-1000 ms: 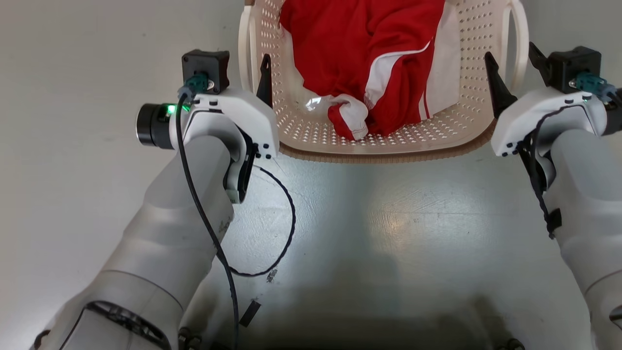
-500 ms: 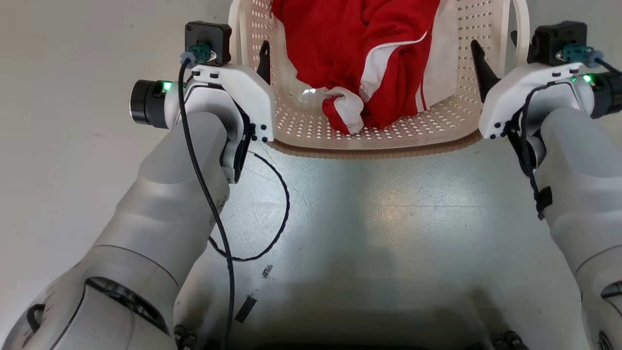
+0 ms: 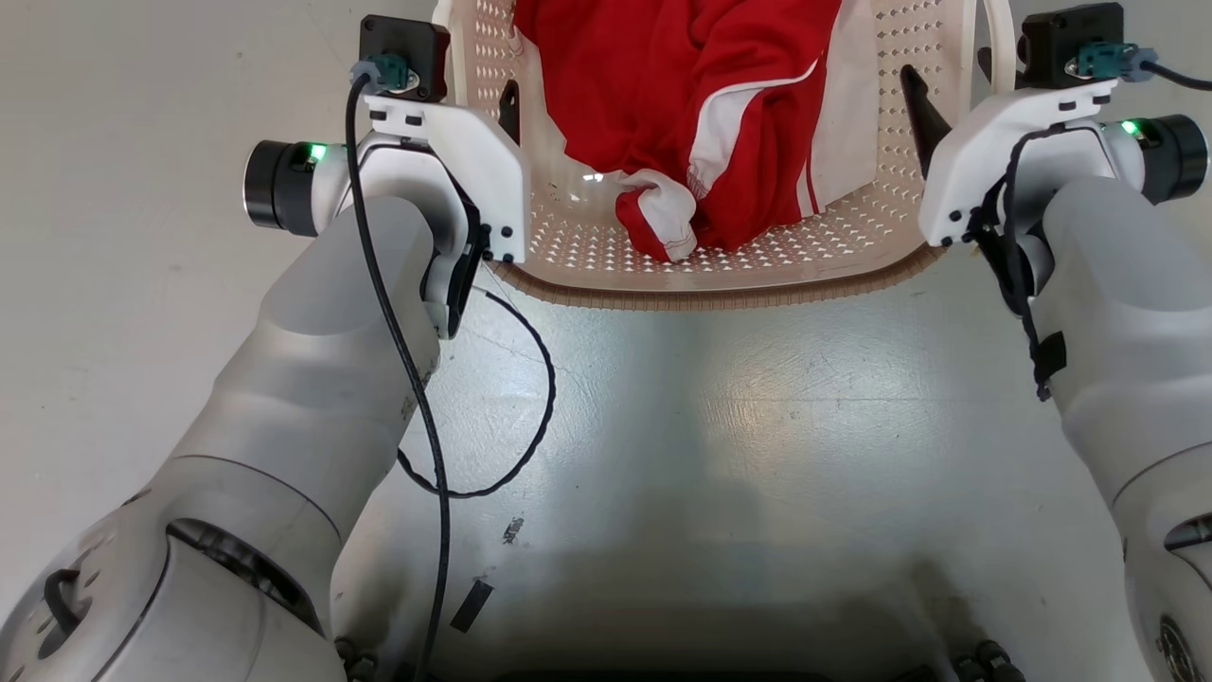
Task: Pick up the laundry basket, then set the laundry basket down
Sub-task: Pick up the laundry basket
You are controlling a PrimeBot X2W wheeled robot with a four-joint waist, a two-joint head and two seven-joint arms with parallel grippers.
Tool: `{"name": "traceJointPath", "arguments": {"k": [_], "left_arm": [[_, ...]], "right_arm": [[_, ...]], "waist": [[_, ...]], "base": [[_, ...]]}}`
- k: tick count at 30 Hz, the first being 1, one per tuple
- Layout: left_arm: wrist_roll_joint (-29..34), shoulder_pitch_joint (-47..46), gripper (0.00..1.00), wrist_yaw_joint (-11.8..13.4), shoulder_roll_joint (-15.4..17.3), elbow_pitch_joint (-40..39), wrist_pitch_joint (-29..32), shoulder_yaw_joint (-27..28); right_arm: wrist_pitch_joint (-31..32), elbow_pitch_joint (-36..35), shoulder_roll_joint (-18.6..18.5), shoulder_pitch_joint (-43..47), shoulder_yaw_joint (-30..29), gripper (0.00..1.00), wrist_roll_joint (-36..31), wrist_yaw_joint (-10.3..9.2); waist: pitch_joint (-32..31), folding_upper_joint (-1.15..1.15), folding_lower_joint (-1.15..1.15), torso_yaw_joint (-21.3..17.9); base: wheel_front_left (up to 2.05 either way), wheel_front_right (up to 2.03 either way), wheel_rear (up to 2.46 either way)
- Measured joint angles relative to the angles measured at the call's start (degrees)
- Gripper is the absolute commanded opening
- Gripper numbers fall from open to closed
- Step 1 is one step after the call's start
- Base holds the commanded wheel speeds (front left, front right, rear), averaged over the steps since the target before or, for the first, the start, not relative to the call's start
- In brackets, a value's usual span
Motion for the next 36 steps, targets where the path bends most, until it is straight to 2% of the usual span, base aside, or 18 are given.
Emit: {"name": "traceJointPath", "arguments": {"k": [18, 20, 21, 22, 23, 24, 36], "left_arm": [[-3.8, 0.0, 1.0, 0.0, 0.0, 0.9, 0.4, -3.6], [-4.1, 0.0, 0.99, 0.0, 0.0, 0.9, 0.4, -4.0], [-4.3, 0.0, 0.95, 0.0, 0.0, 1.0, 0.4, -4.2], [-4.3, -0.1, 0.77, 0.0, 0.0, 1.1, 0.4, -4.5], [-4.3, -0.2, 0.66, 0.0, 0.0, 1.2, 0.6, -4.9], [-4.3, -0.3, 0.0, 0.0, 0.0, 1.2, 0.7, -5.3], [-5.8, -0.9, 0.0, 0.5, 0.3, 1.8, 0.9, -7.5]], "right_arm": [[0.5, 2.1, 0.7, -1.1, -0.3, 1.0, 0.0, 0.0], [0.5, 2.3, 0.7, -1.1, -0.3, 1.0, 0.0, 0.0], [0.5, 2.4, 0.8, -1.1, -0.4, 1.0, 0.0, 0.0], [0.6, 2.6, 0.8, -1.1, -0.4, 0.73, 0.0, 0.0], [0.6, 2.8, 0.9, -1.1, -0.5, 0.23, 0.0, 0.0], [0.9, 2.9, 0.9, -1.1, -0.5, 0.0, 0.0, 0.0], [2.6, 3.7, 1.3, -0.9, -0.7, 0.0, 0.6, -0.08]], "waist": [[-0.3, 0.0, 0.0, -0.1], [-0.3, 0.0, 0.0, -0.2], [-0.3, 0.0, 0.0, -0.2], [-0.2, 0.0, 0.0, -0.3], [-0.2, 0.0, 0.0, -0.3], [-0.2, 0.0, 0.0, -0.3], [-1.2, 0.0, 0.0, -0.5]], "base": [[0.0, 0.0, 0.0], [0.0, 0.0, 0.0], [0.0, 0.0, 0.0], [0.0, 0.0, 0.0], [0.0, 0.0, 0.0], [0.0, 0.0, 0.0], [0.0, 0.0, 0.0]]}}
